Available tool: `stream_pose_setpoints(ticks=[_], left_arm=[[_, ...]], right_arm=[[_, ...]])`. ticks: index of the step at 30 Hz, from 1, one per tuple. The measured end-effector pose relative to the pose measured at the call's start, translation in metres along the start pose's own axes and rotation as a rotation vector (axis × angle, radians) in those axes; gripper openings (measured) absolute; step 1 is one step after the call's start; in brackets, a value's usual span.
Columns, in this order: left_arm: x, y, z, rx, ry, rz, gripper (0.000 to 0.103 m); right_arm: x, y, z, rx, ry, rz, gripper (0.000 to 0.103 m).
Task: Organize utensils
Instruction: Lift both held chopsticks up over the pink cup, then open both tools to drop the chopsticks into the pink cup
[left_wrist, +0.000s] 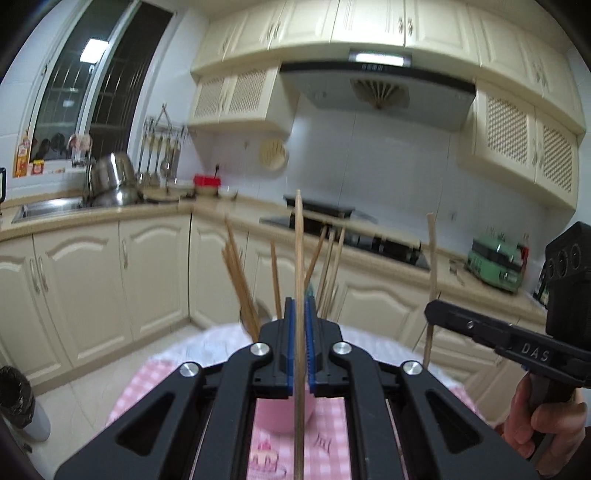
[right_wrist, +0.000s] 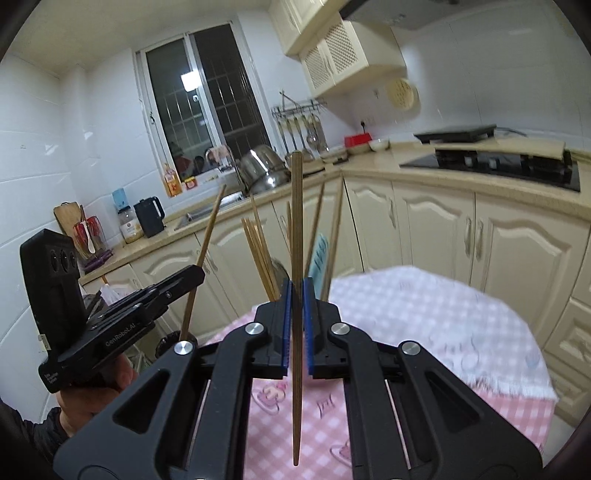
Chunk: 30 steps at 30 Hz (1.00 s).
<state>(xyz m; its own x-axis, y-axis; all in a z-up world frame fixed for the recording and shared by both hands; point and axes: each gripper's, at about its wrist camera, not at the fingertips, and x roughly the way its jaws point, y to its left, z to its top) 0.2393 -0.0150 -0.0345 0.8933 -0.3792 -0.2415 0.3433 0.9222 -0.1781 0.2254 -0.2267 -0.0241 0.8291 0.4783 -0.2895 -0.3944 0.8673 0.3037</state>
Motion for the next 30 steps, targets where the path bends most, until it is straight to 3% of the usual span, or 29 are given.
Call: stream_pose_setpoints(ticks=[11, 17, 30], left_arm=[[0.022, 0.0, 0.048, -0.042, -0.192, -0.016, 0.004], [0.046, 0.0, 0.067, -0.054, -0.25, -0.018, 0.004], [0.093, 0.007, 0.041, -0.105, -0.271, 0.012, 0.005]], right_arm=[[0.016, 0.01, 0.064, -0.06, -0.12, 0.03, 0.006], [0.034, 0.01, 0.086, -0.076, -0.161, 0.046, 0.006], [0.076, -0.005, 0.074, -0.064, -0.136, 0.045, 0.006]])
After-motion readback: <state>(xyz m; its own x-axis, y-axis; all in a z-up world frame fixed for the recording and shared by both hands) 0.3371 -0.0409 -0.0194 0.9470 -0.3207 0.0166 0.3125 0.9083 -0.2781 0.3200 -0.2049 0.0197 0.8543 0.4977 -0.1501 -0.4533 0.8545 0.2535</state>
